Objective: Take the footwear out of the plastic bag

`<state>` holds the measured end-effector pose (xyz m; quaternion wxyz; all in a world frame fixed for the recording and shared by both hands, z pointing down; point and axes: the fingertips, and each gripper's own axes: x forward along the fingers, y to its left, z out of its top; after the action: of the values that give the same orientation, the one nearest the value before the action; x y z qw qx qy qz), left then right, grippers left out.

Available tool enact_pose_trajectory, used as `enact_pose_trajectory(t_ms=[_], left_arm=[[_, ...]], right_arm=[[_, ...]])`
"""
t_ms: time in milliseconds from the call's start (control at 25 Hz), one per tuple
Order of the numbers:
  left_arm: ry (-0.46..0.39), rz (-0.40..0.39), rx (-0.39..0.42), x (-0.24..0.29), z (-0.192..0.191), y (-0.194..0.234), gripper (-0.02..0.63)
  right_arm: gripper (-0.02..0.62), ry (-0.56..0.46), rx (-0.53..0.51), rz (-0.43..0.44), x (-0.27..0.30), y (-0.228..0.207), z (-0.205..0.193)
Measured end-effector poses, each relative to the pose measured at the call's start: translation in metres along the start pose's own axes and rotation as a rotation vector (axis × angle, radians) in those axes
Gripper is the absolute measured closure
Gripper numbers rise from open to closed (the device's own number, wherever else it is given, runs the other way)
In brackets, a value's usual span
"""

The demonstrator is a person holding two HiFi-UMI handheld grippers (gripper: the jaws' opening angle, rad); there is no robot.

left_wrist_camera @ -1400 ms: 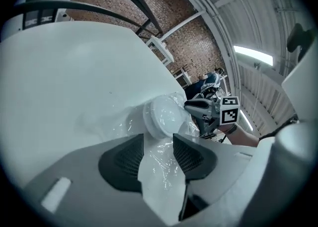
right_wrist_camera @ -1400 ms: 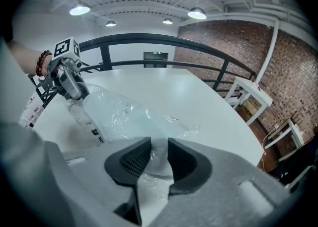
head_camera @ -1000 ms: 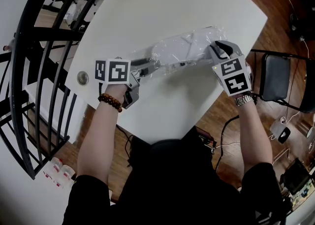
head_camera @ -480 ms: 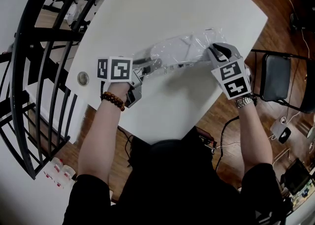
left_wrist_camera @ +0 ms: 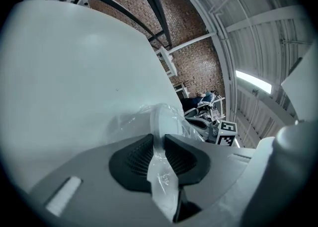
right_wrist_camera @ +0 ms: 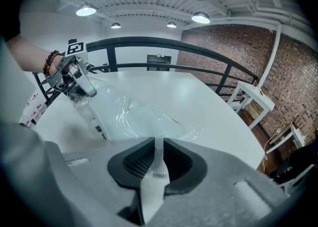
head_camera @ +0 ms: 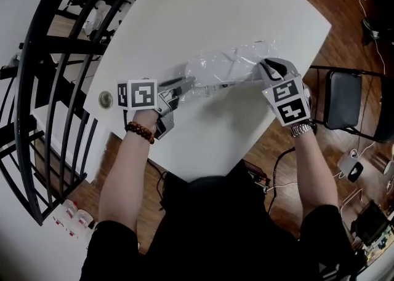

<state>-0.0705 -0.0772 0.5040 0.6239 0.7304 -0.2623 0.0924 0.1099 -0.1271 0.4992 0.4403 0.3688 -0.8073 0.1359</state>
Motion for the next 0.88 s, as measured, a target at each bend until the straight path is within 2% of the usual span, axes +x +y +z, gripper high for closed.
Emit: enact_pose_trajectory(t_ms=[880], left_arm=[[-0.126,-0.071,-0.074,-0.048,-0.005,-0.005,0.529]], right_arm=[[0.561,0.024,0.018,-0.088,0.004,-0.023,-0.008]])
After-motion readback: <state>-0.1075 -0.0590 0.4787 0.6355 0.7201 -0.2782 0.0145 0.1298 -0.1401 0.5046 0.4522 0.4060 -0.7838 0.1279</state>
